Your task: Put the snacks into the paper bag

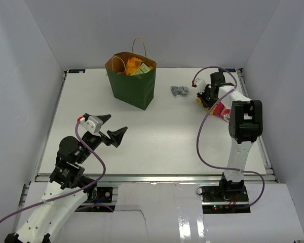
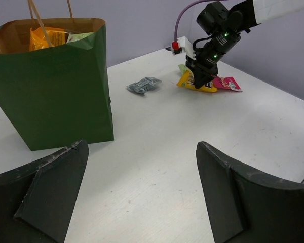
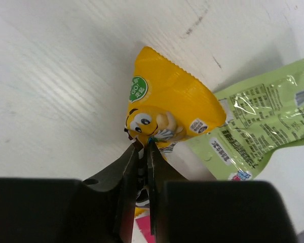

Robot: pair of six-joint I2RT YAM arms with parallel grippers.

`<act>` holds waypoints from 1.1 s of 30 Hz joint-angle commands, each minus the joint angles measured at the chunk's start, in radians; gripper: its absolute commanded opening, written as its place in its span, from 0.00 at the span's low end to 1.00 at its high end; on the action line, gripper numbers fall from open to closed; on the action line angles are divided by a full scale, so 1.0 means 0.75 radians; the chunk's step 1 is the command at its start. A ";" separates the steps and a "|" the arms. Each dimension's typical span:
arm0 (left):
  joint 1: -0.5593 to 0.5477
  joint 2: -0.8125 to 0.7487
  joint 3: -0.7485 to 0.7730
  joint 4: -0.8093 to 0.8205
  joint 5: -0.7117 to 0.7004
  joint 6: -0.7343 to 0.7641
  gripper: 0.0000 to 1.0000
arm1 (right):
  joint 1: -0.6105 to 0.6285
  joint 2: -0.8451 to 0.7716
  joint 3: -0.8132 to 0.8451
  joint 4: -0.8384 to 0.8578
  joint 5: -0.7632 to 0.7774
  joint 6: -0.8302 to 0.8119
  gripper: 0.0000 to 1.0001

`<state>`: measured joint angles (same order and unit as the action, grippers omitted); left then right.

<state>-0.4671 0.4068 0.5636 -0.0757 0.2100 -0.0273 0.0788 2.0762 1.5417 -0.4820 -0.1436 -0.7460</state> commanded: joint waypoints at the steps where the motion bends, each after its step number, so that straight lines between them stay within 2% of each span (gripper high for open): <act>1: -0.001 0.010 -0.007 0.003 0.002 -0.007 0.98 | -0.003 -0.119 -0.012 -0.096 -0.283 0.050 0.14; 6: -0.001 0.010 -0.007 0.001 -0.006 -0.003 0.98 | 0.001 -0.287 0.012 -0.153 -0.662 0.107 0.11; 9: -0.001 0.008 -0.009 0.001 -0.010 0.000 0.98 | 0.046 -0.375 0.045 -0.129 -0.796 0.162 0.11; 12: -0.001 0.014 -0.011 0.001 -0.024 0.002 0.98 | 0.167 -0.422 0.159 -0.098 -0.807 0.215 0.11; 17: -0.001 0.018 -0.013 -0.001 -0.039 0.014 0.98 | 0.446 -0.337 0.529 -0.061 -0.644 0.301 0.12; 18: -0.001 0.020 -0.013 -0.001 -0.045 0.016 0.98 | 0.482 -0.306 0.677 -0.041 -0.619 0.332 0.12; 20: -0.001 0.020 -0.017 -0.001 -0.051 0.022 0.98 | 0.574 -0.196 0.902 -0.020 -0.535 0.371 0.12; 23: 0.001 0.022 -0.019 0.001 -0.059 0.030 0.98 | 0.670 -0.040 1.114 0.047 -0.388 0.404 0.12; 27: 0.001 0.028 -0.023 0.003 -0.063 0.032 0.98 | 0.756 0.080 1.159 0.233 -0.214 0.391 0.12; 33: 0.001 0.047 -0.025 0.011 -0.045 0.032 0.98 | 0.779 0.173 1.166 0.366 -0.028 0.322 0.16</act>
<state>-0.4671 0.4343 0.5499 -0.0753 0.1730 -0.0113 0.6670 2.2044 2.3936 -0.3244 -0.2817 -0.4801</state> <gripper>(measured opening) 0.976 0.152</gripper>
